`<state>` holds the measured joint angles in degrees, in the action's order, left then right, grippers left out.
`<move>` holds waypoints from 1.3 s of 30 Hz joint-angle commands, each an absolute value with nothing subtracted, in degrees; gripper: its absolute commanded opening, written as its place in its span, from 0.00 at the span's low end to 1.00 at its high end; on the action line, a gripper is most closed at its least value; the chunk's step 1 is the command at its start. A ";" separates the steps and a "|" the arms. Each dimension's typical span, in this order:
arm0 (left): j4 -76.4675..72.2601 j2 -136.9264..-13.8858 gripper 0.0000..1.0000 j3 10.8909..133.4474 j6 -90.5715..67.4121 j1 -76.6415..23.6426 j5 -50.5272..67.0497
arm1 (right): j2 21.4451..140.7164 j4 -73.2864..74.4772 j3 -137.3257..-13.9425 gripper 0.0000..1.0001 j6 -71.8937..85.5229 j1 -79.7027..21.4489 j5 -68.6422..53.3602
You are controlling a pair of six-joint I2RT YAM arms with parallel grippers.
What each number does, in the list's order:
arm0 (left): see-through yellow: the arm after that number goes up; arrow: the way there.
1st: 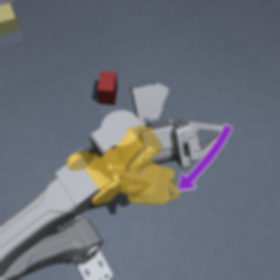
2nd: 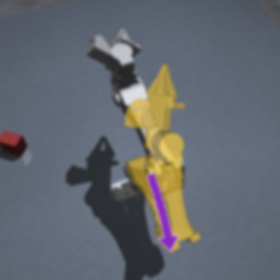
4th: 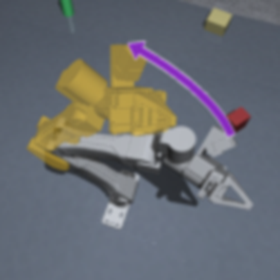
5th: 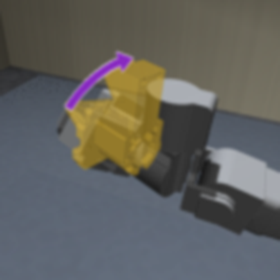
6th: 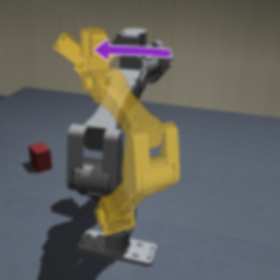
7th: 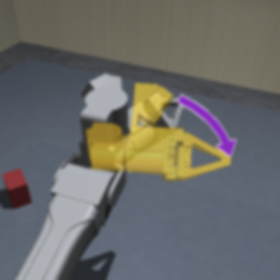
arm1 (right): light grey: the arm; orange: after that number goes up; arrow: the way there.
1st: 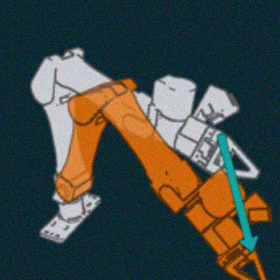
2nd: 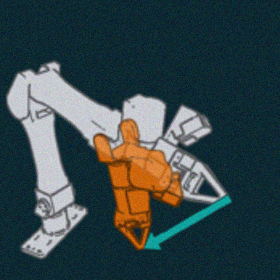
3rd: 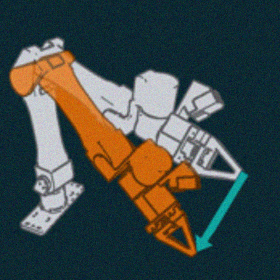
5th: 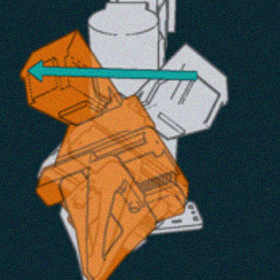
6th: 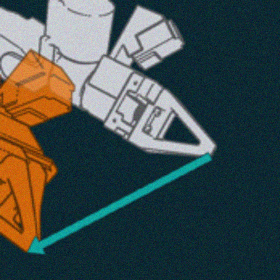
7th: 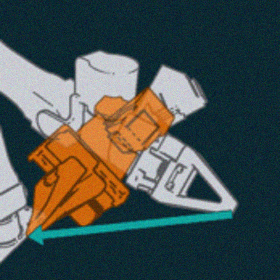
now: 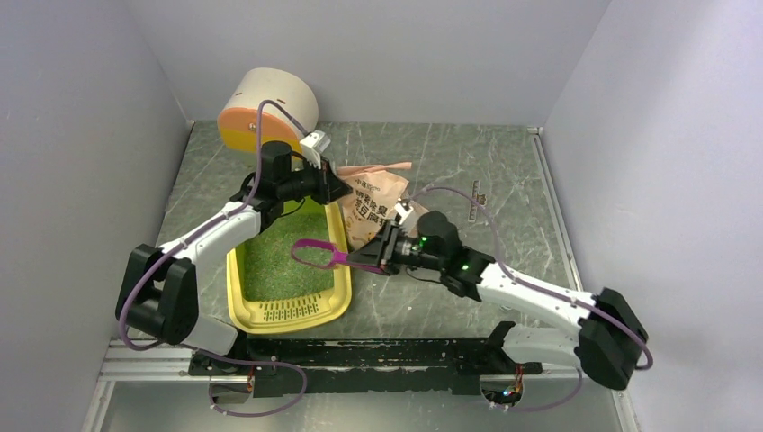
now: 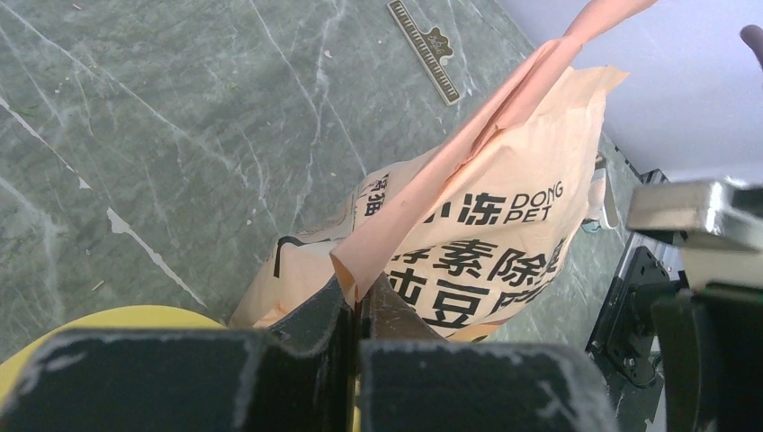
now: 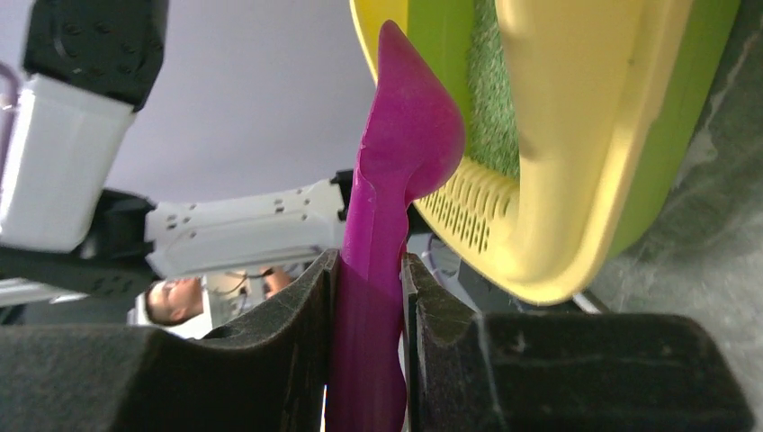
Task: Fill the litter box with clean litter
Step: Pour the cat litter into the litter box.
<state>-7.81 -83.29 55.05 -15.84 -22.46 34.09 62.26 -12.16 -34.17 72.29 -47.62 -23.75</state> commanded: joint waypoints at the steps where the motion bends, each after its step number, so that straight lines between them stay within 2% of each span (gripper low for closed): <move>1: -8.25 -85.35 0.05 57.71 -17.21 -22.38 34.54 | 68.86 -13.22 -41.77 0.00 66.74 -54.15 -5.89; 6: -7.93 -87.58 0.05 59.00 -18.32 -21.69 35.72 | 76.46 -5.52 -51.53 0.00 59.32 -60.76 11.39; 11: -7.32 -88.57 0.05 59.69 -18.32 -21.37 36.59 | 82.05 -0.53 -59.37 0.00 52.69 -65.05 22.97; 22: -7.33 -89.03 0.05 59.41 -18.57 -21.18 36.47 | 86.78 7.15 -66.24 0.00 46.89 -71.77 40.69; 32: -5.85 -88.30 0.05 59.77 -17.27 -21.18 36.55 | 87.07 17.59 -71.62 0.00 39.08 -77.73 46.45; 39: -6.09 -87.61 0.05 59.47 -17.61 -21.18 36.30 | 85.80 16.62 -71.16 0.00 28.34 -78.67 40.89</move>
<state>-7.62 -88.51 58.43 -18.41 -21.56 35.83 87.05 15.38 -69.71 35.79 -78.15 40.93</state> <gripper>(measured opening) 0.049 0.301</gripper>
